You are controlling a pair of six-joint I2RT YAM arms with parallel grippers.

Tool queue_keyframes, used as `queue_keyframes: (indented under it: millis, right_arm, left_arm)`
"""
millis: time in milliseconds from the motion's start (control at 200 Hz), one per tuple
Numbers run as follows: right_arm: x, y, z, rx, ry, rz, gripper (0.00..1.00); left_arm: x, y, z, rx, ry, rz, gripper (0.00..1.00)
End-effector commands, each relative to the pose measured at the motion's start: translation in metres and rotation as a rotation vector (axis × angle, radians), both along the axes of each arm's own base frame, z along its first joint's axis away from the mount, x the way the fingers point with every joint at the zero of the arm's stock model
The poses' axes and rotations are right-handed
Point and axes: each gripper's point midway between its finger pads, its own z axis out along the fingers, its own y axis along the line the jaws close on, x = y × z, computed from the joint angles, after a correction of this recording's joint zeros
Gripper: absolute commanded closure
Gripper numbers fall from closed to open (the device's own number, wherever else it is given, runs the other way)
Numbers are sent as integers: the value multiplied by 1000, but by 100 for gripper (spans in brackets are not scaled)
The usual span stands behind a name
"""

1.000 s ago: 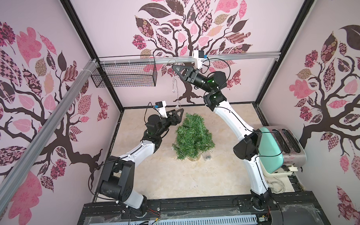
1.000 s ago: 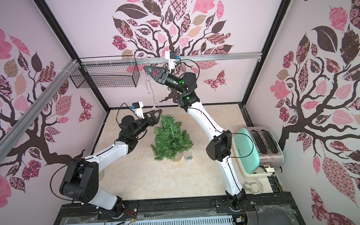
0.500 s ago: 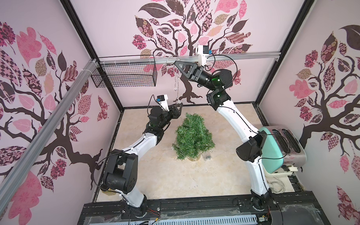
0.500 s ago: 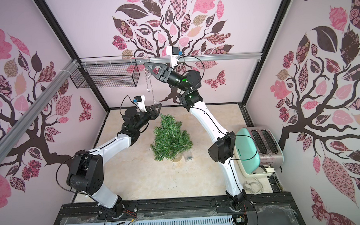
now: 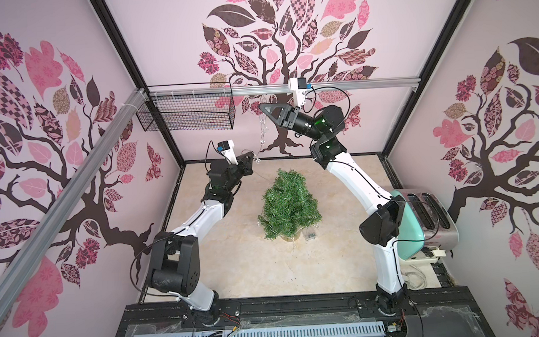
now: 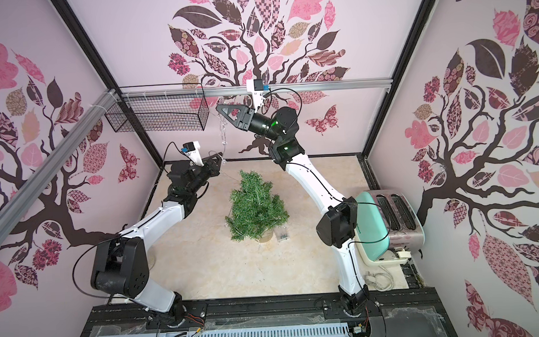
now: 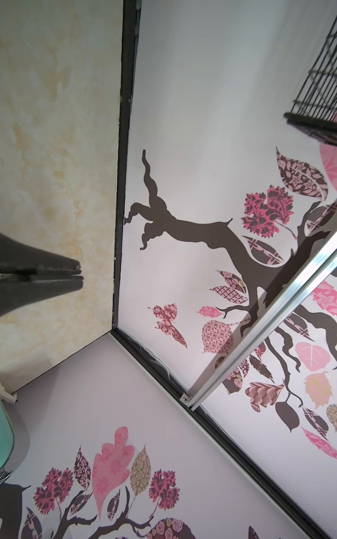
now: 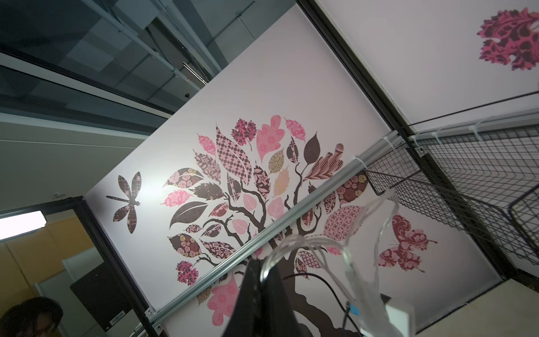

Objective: Remove string lights from the small christmas tree
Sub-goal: Remove the light string from the Christmas tree.

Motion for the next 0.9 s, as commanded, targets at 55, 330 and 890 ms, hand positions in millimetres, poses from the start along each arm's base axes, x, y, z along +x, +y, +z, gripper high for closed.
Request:
queue_keyframes:
  millis: [55,330,890]
  right_arm:
    - [-4,-2,-3,-102,-80,-44,100]
    - [-10,-4,-7,-215,-164,-75,100]
    - [-46,-14,5,-241,-277,-47,100]
  left_arm:
    - [-12,15,18,43,-19,76,100]
    - [-23,35,24,48,-2,169,100]
    - [-69,70,53,64,-18,314,100]
